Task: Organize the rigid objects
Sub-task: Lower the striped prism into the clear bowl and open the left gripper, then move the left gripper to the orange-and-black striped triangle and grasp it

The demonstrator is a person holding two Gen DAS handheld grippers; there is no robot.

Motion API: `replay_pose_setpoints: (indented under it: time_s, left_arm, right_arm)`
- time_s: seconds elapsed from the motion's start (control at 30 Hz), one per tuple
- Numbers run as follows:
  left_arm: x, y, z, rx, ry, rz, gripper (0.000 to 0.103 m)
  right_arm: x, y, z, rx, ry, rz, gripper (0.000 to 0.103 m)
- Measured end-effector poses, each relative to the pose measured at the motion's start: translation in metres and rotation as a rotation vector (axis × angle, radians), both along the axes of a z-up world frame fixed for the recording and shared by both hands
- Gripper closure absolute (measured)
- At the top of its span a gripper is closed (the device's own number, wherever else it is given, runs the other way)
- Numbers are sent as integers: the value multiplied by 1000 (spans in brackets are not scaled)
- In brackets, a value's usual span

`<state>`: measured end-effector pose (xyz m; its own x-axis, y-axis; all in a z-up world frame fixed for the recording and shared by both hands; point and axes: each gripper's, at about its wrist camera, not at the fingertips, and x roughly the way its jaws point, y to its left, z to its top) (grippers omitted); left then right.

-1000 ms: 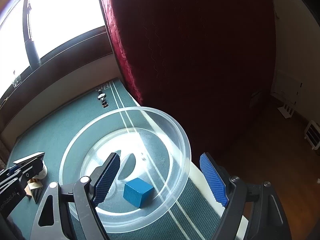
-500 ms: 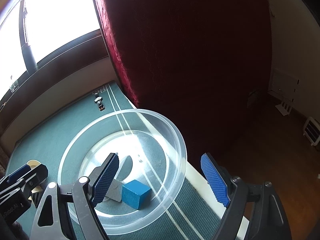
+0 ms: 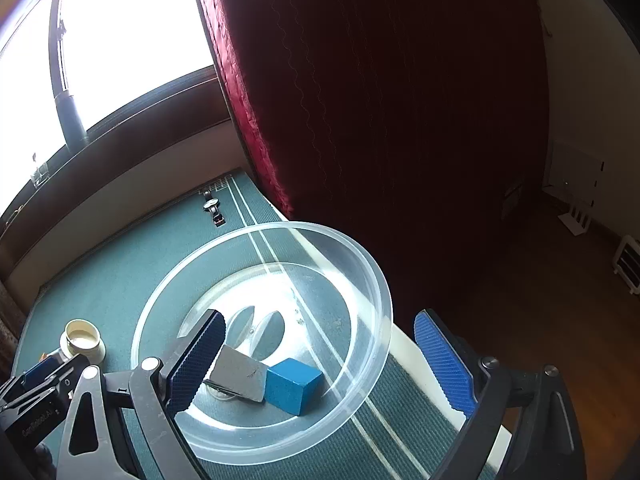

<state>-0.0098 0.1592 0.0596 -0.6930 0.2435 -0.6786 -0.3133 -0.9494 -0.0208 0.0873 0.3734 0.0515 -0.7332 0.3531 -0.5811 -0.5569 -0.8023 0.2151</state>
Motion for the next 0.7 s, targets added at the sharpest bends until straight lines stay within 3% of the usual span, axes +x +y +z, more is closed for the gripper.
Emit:
replay_pose_setpoints:
  time_s: [0.33, 0.7]
  left_arm:
    - [-4, -42, -5, -5, 4, 93, 35]
    - [-8, -96, -5, 13, -21, 215, 35]
  right_arm:
    - [-3, -12, 1, 5, -7, 27, 5]
    - [0, -39, 5, 1, 34, 143, 3]
